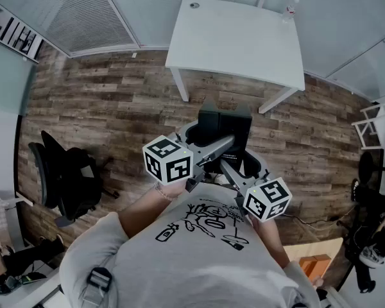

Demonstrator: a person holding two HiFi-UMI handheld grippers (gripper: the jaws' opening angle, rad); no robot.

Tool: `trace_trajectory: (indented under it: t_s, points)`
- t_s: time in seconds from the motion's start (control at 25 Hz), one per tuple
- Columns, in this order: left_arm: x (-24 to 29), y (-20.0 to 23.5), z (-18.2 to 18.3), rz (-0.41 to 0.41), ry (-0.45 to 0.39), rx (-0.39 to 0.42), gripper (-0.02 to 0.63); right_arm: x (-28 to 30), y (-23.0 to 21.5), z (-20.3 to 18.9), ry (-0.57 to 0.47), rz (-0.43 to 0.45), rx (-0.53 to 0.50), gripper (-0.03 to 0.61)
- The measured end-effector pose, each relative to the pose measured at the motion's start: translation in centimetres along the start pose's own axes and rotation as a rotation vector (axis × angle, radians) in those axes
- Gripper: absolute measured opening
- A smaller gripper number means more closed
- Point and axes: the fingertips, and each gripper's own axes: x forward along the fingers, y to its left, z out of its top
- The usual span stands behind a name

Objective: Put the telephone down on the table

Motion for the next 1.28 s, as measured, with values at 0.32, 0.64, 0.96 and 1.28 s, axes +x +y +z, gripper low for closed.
trace_trajectory:
  t_s: [0.32,0.64,0.96,1.28]
  points:
    - [-2.0,1.0,0.2,-0.003,0.001,-0.003,0.327,1.4,1.7,-0.4,0.002,-0.004,-0.001,0.250]
    - [-3.5,2.2,0.2,-0.001,0.013,-0.003,0.327,2.8,3.0,-0.8,-0.001,-0.004,0.017,0.252]
    - [-2.6,3.3,1.1,0.006,0.016,-0.005,0.327,3.9,1.9,-0.1,0.007,-0.002,0.026,0.251]
    - [1.2,4.3,2.5,0.014,0.010,-0.004,0.327,4.4,-1.8,1.8,0.010,0.008,0.023,0.250]
